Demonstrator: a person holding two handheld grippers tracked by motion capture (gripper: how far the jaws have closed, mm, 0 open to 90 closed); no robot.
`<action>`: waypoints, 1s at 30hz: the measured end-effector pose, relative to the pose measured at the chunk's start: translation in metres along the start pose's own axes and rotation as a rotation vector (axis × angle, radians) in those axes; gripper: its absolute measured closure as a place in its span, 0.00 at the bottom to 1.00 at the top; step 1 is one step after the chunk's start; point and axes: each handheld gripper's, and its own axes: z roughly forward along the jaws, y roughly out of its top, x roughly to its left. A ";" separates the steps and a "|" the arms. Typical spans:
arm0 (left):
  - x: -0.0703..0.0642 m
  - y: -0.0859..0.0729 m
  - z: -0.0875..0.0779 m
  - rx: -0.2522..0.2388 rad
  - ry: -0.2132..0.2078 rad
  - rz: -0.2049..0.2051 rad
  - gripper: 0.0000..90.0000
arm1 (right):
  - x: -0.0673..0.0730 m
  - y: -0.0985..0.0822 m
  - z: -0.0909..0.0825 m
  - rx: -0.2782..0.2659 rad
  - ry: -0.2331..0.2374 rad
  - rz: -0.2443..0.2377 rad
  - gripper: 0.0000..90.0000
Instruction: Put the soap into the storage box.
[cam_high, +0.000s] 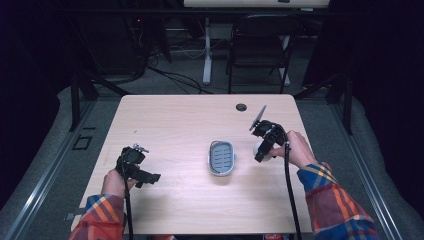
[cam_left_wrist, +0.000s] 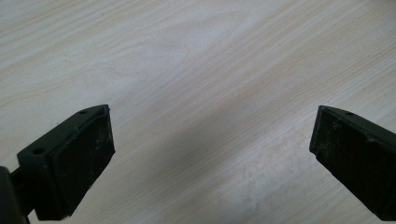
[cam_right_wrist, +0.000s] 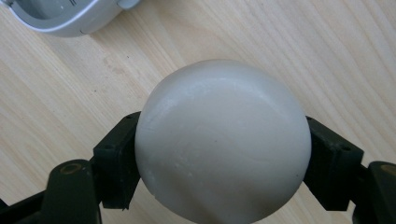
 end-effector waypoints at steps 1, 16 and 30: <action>0.000 0.000 0.000 0.000 -0.002 0.003 0.00 | 0.001 0.001 0.001 -0.011 -0.004 -0.006 0.27; 0.000 0.000 0.000 0.000 -0.002 0.001 0.00 | 0.014 0.024 -0.011 -0.005 -0.014 -0.057 0.27; 0.000 0.000 0.000 -0.001 -0.004 0.002 0.00 | 0.025 0.039 -0.016 -0.027 -0.009 -0.083 0.27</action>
